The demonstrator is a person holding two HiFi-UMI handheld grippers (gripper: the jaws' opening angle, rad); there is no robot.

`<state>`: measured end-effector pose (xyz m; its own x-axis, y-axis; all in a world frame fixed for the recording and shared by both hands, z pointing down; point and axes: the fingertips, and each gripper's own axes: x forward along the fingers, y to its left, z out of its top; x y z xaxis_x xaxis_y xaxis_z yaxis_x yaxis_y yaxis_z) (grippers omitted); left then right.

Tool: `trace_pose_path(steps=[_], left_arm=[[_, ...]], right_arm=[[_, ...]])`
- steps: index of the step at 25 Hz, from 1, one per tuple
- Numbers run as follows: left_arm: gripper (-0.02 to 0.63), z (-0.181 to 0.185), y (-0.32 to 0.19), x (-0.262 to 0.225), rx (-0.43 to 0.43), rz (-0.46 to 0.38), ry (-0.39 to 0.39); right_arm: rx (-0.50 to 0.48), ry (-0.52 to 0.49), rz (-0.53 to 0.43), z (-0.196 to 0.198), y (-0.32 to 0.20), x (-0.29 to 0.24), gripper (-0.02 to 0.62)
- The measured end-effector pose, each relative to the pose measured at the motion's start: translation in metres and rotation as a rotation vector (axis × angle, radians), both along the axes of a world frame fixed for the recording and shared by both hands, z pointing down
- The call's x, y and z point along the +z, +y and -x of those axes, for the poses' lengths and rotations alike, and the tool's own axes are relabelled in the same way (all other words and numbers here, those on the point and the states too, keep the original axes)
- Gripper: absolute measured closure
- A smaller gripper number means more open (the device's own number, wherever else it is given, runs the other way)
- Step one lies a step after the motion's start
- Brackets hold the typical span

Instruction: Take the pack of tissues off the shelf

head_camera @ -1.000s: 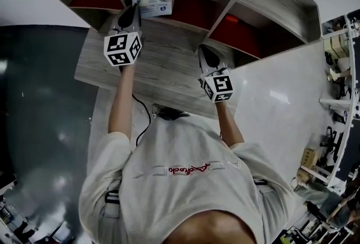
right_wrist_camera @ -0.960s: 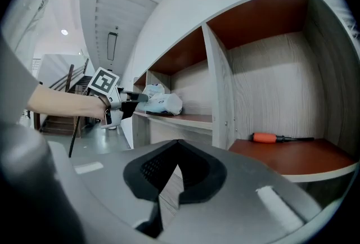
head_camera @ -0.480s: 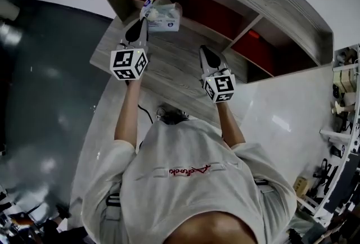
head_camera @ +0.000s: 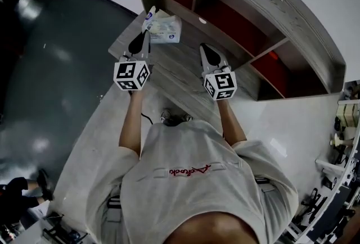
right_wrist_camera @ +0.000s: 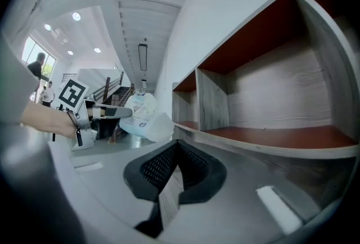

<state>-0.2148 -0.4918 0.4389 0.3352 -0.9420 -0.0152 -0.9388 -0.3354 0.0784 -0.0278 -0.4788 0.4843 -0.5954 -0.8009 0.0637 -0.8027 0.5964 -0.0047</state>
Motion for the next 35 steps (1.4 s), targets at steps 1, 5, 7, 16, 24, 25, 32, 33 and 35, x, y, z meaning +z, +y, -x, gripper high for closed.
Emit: trace_pose_path(steps=[1, 5, 7, 16, 24, 25, 32, 33, 35], left_arm=[[0.604, 0.006, 0.003, 0.003, -0.013, 0.005, 0.001], [0.604, 0.029, 0.014, 0.013, -0.061, 0.025, 0.008], [0.604, 0.037, 0.019, 0.016, -0.078, 0.032, 0.012], [0.604, 0.041, 0.015, 0.018, -0.081, 0.038, 0.023], [0.604, 0.035, 0.014, 0.021, -0.070, 0.045, 0.021], [0.604, 0.035, 0.014, 0.022, -0.071, 0.046, 0.022], [0.604, 0.043, 0.015, 0.020, -0.081, 0.044, 0.029], [0.604, 0.043, 0.015, 0.020, -0.079, 0.043, 0.030], [0.604, 0.043, 0.015, 0.020, -0.076, 0.042, 0.030]], right_arm=[[-0.011, 0.000, -0.001, 0.006, -0.002, -0.001, 0.589], [-0.037, -0.003, -0.001, 0.024, -0.009, -0.004, 0.589], [-0.042, -0.002, -0.002, 0.030, -0.011, -0.006, 0.589], [-0.030, 0.010, -0.004, 0.032, -0.019, -0.011, 0.589], [-0.007, 0.001, -0.003, 0.022, -0.022, -0.012, 0.589], [-0.007, -0.001, -0.002, 0.022, -0.022, -0.012, 0.589], [-0.003, -0.007, 0.004, 0.025, -0.019, -0.011, 0.589], [-0.002, -0.008, 0.004, 0.025, -0.018, -0.011, 0.589], [0.000, -0.008, 0.005, 0.024, -0.018, -0.010, 0.589]])
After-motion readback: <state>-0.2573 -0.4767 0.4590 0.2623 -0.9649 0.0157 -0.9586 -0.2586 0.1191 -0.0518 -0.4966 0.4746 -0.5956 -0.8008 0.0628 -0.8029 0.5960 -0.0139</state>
